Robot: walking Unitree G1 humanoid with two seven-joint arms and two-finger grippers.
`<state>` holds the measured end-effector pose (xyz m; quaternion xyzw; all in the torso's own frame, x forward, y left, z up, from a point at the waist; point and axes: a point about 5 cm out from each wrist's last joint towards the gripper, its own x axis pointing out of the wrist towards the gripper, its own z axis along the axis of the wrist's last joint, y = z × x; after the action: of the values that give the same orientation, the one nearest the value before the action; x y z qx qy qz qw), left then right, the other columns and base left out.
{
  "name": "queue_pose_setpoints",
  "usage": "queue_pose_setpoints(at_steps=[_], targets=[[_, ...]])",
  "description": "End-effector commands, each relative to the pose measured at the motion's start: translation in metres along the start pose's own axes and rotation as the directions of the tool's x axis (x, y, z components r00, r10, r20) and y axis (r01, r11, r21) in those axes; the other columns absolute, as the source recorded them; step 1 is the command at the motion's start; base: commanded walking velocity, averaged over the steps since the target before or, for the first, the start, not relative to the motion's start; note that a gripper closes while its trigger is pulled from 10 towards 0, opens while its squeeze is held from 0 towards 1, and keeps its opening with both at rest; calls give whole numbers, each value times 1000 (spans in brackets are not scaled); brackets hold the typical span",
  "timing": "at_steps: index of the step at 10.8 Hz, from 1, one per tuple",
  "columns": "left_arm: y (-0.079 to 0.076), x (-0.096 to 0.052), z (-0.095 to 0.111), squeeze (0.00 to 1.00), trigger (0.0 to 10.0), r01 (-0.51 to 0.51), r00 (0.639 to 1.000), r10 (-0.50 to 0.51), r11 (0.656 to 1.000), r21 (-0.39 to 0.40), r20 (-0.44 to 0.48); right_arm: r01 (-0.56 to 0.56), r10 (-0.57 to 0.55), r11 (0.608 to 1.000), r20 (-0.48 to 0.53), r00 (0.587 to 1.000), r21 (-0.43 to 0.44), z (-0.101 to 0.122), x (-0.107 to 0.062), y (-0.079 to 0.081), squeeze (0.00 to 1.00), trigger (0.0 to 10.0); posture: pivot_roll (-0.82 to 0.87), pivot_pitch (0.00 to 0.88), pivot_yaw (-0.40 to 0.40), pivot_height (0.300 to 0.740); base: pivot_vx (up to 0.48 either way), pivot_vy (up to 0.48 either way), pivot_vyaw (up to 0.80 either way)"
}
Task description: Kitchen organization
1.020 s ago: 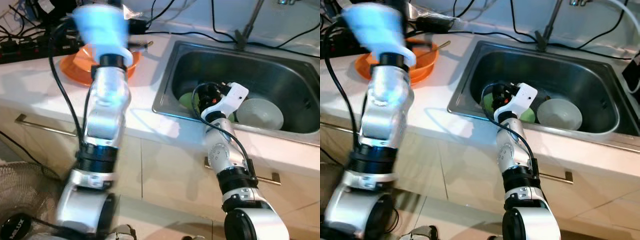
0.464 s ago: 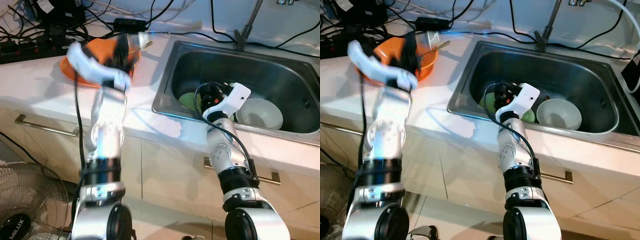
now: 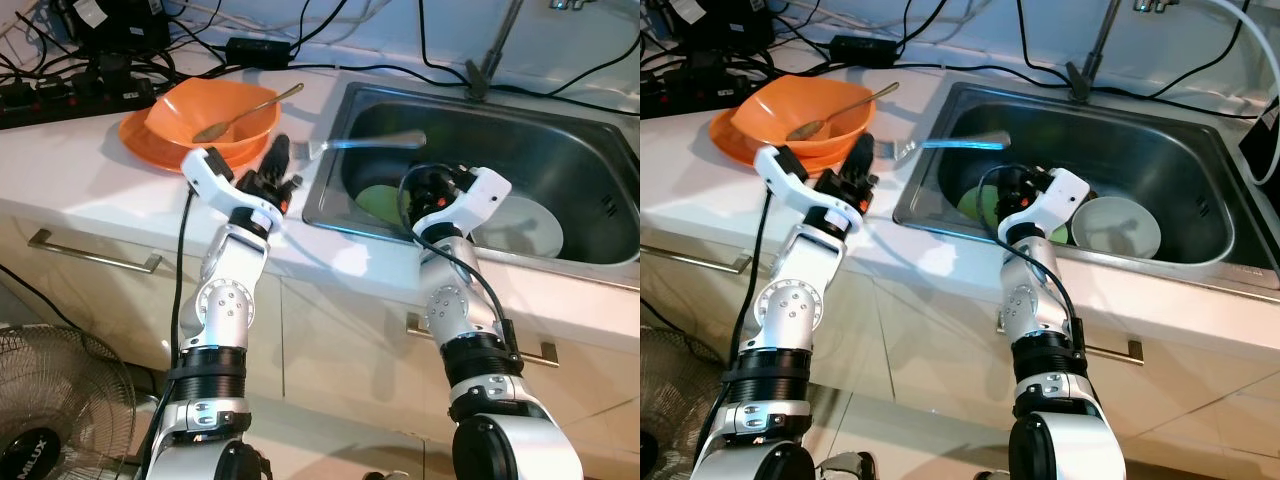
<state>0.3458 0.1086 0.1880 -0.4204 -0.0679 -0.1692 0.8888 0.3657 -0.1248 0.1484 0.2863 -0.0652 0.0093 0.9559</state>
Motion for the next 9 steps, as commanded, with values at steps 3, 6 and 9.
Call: queue_pose_setpoints(at_steps=[3,6,9], targets=[[1,-1,-5,0,10000,-22,1000,22,1000,20,-5,47,-50,994,27,998,101,12,5,-6,1000,10000,81,28,-41,740,0,0,0],[2,2,3,0,10000,-27,999,27,1000,0,29,107,-123,944,33,992,311,20,7,-18,1000,10000,79,42,-45,740,0,0,0],[2,2,-1,0,10000,-38,999,38,999,21,17,37,-81,816,50,996,577,26,7,-10,0,10000,75,54,-42,740,0,0,0]])
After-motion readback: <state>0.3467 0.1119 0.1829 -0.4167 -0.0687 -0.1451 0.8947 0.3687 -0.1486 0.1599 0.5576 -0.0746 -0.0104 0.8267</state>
